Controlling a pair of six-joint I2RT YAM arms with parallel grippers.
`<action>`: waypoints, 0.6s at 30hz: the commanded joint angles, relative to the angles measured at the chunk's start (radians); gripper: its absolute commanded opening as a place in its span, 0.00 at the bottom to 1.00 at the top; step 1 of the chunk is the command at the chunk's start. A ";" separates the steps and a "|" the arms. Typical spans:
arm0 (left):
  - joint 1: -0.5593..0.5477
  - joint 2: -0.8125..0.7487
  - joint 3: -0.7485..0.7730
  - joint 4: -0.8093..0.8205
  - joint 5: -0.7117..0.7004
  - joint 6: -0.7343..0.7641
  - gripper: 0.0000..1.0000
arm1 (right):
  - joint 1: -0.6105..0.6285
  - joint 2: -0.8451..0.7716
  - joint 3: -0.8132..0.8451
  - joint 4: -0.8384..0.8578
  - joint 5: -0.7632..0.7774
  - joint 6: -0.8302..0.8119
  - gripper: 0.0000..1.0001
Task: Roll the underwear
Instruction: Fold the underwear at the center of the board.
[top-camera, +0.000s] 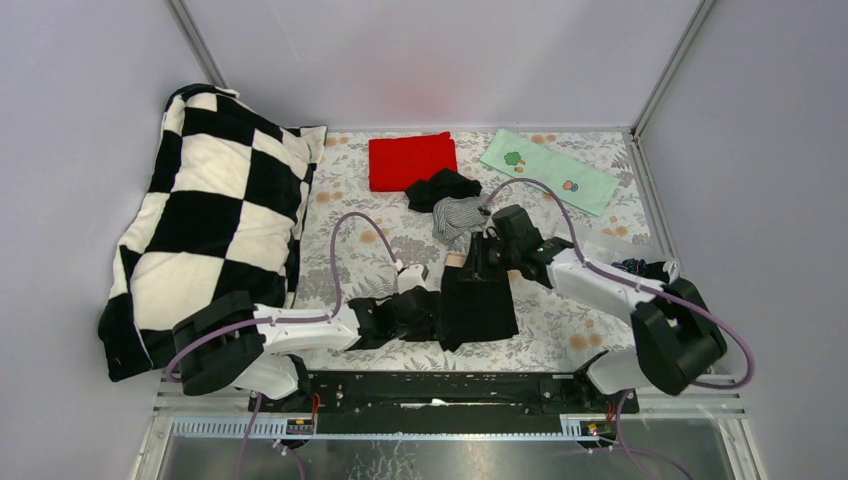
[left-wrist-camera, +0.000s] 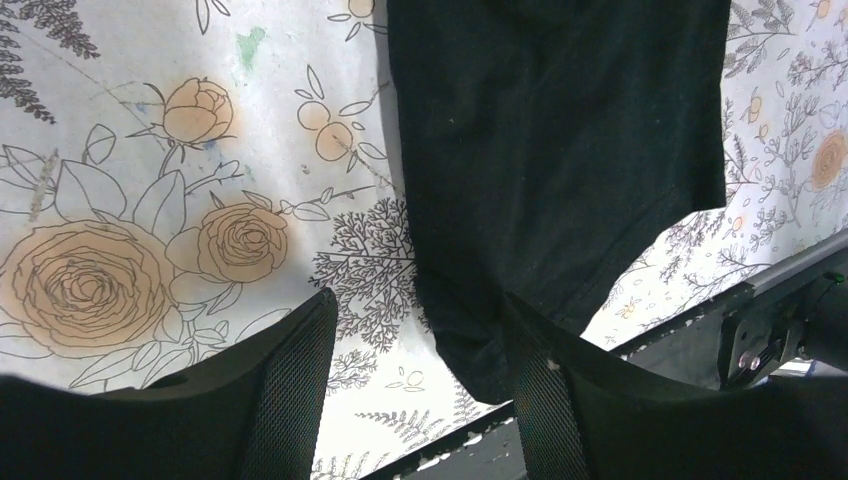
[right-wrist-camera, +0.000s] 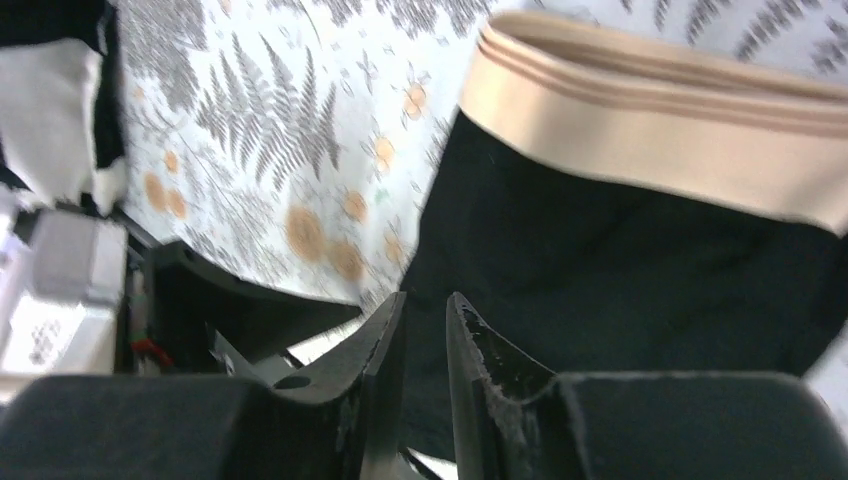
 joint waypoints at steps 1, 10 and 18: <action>-0.015 0.014 -0.032 0.032 -0.045 -0.043 0.66 | 0.015 0.117 0.067 0.238 -0.045 0.083 0.26; -0.037 0.052 -0.040 0.025 -0.063 -0.065 0.65 | 0.014 0.327 0.155 0.373 -0.082 0.121 0.18; -0.065 0.070 -0.035 0.002 -0.078 -0.074 0.65 | 0.004 0.404 0.142 0.417 -0.041 0.128 0.13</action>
